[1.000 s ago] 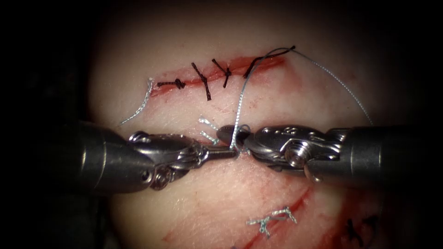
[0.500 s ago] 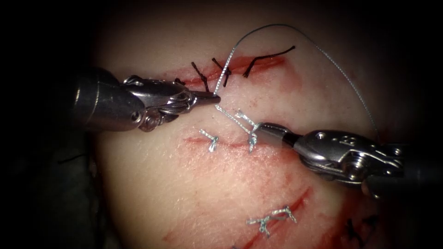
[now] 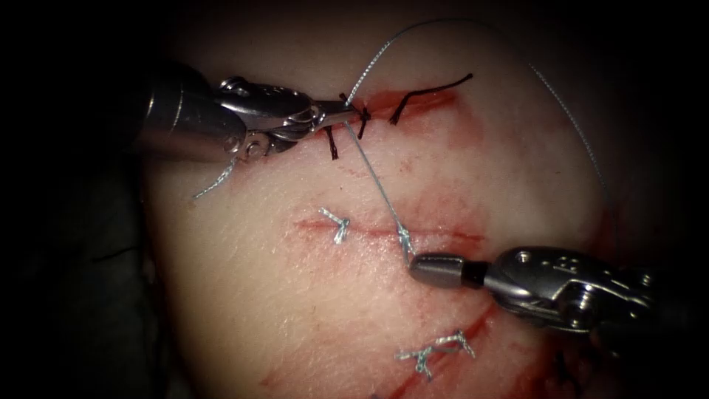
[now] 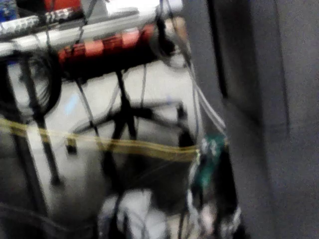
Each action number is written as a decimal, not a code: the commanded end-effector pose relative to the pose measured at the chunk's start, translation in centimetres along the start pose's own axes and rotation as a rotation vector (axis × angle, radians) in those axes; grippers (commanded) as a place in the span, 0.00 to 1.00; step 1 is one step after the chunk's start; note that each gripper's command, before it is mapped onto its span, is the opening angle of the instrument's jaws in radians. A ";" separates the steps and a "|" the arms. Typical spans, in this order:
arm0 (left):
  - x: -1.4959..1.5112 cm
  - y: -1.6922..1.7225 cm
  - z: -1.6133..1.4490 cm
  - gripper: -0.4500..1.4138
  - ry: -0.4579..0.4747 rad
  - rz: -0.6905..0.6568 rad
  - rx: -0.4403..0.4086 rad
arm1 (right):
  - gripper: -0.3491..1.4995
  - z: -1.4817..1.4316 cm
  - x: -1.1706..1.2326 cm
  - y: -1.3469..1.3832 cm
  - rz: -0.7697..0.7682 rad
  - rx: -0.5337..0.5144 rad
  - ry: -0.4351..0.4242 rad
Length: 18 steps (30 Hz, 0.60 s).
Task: Wound Closure
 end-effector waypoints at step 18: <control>0.12 -0.21 0.35 0.00 0.001 0.241 0.131 | 0.00 0.36 -0.28 -0.04 -0.197 0.278 -0.179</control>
